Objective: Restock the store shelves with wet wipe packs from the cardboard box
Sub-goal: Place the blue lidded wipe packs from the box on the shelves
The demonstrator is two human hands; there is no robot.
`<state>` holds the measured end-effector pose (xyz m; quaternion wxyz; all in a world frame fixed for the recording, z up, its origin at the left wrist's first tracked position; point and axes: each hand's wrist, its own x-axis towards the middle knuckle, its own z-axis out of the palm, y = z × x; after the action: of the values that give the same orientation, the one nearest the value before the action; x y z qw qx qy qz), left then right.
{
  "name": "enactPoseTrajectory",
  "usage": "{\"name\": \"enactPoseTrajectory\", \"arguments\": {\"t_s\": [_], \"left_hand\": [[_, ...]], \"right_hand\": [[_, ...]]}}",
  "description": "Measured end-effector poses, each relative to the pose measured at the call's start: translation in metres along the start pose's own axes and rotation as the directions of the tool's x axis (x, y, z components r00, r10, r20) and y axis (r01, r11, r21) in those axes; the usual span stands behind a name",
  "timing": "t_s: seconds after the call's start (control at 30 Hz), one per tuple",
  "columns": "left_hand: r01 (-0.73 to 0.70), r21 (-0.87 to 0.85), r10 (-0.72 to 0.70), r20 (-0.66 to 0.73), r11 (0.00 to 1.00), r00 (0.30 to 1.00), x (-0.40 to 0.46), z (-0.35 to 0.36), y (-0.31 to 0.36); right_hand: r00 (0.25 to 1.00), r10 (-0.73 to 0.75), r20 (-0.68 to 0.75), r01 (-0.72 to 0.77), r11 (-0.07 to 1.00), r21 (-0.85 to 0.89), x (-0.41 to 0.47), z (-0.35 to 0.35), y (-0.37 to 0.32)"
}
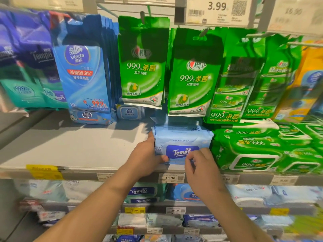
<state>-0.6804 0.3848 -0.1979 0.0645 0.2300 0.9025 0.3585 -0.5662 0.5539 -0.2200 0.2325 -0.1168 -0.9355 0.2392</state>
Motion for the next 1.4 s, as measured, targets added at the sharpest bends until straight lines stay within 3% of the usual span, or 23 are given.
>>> {"name": "enactPoseTrajectory", "arguments": {"t_s": [0.17, 0.37, 0.47, 0.57, 0.73, 0.87, 1.0, 1.13, 1.27, 1.4], "left_hand": [[0.093, 0.015, -0.091, -0.101, 0.996, 0.991, -0.023, 0.001, 0.013], [0.057, 0.175, -0.016, -0.224, 0.983, 0.974, -0.066, -0.002, 0.017], [0.149, 0.254, -0.08, -0.263, 0.956, 0.961, -0.097, 0.001, 0.013], [0.242, 0.283, -0.148, -0.315, 0.928, 0.937, -0.134, 0.001, 0.006], [0.404, 0.265, -0.288, -0.384, 0.876, 0.877, -0.198, -0.01, -0.016], [0.52, 0.23, -0.382, -0.453, 0.823, 0.805, -0.247, -0.021, -0.028], [0.613, 0.128, -0.485, -0.495, 0.78, 0.721, -0.315, -0.034, -0.042], [0.73, 0.028, -0.592, -0.564, 0.683, 0.576, -0.412, -0.048, -0.071], [0.828, -0.066, -0.698, -0.579, 0.556, 0.422, -0.528, -0.053, -0.106], [0.868, -0.155, -0.748, -0.591, 0.472, 0.302, -0.638, -0.058, -0.124]], "right_hand": [[0.999, -0.04, 0.006, 0.04, 0.999, -0.018, -0.006, -0.006, 0.01], [0.997, -0.068, 0.035, 0.069, 0.998, -0.014, -0.014, -0.008, 0.012], [0.99, -0.128, 0.066, 0.134, 0.987, -0.088, -0.023, -0.002, 0.006], [0.98, -0.095, 0.174, 0.123, 0.979, -0.161, -0.033, 0.008, -0.004], [0.949, -0.158, 0.271, 0.186, 0.979, -0.083, -0.06, 0.02, -0.039], [0.855, -0.194, 0.481, 0.275, 0.956, -0.104, -0.082, 0.03, -0.083], [0.745, -0.244, 0.621, 0.283, 0.958, 0.037, -0.125, 0.043, -0.135], [0.65, -0.397, 0.648, 0.41, 0.901, 0.141, -0.197, 0.062, -0.2], [0.544, -0.455, 0.705, 0.443, 0.869, 0.22, -0.286, 0.074, -0.262], [0.379, -0.576, 0.725, 0.527, 0.778, 0.342, -0.378, 0.072, -0.323]]}}
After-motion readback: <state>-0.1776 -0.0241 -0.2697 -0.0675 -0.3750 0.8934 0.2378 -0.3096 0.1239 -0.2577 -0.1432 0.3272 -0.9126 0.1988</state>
